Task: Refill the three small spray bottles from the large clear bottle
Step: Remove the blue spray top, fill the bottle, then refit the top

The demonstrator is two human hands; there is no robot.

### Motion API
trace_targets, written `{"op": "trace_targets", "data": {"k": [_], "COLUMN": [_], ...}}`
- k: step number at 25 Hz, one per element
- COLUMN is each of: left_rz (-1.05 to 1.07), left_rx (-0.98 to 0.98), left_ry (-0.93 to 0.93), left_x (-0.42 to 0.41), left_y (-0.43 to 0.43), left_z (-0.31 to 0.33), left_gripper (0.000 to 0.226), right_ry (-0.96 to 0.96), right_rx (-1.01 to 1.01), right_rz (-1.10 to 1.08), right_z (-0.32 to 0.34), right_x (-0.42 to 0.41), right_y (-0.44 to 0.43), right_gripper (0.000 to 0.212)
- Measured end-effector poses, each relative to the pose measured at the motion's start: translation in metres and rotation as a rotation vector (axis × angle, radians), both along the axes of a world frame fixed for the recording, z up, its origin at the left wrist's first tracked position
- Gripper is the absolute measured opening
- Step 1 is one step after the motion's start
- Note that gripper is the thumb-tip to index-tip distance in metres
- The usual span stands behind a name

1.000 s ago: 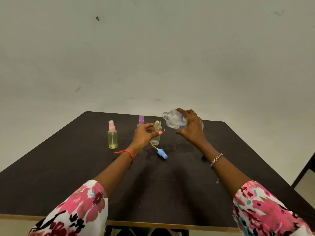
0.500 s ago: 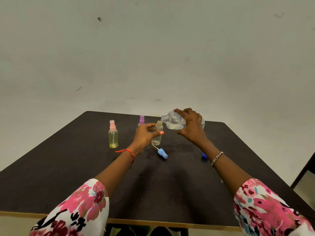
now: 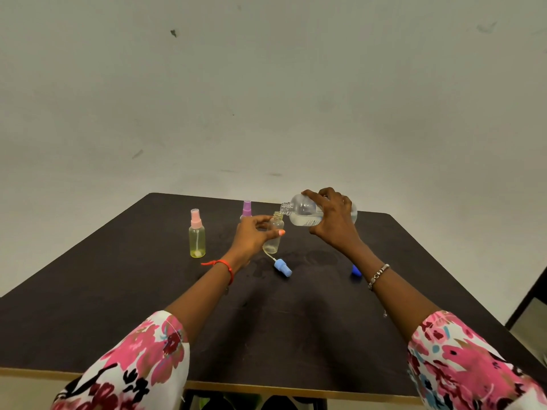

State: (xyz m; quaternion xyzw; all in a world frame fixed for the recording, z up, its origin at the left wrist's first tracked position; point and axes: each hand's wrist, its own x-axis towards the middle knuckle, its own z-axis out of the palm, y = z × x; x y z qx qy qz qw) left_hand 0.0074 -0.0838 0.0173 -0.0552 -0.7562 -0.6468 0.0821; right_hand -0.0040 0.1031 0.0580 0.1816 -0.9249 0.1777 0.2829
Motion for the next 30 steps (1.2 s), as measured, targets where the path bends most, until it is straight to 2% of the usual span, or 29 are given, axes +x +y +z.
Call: {"op": "trace_targets", "data": {"k": [30], "left_rz": [0.004], "left_rx": [0.008], "left_ry": [-0.007], "left_x": [0.0026], "left_y": [0.0009], "left_z": [0.002], "left_gripper": [0.05], "right_ry": [0.003], "right_rx": [0.024], "right_rz": [0.001], "right_z": [0.0037], "right_x": [0.0034], "right_y": [0.0013], "right_gripper": [0.069]}}
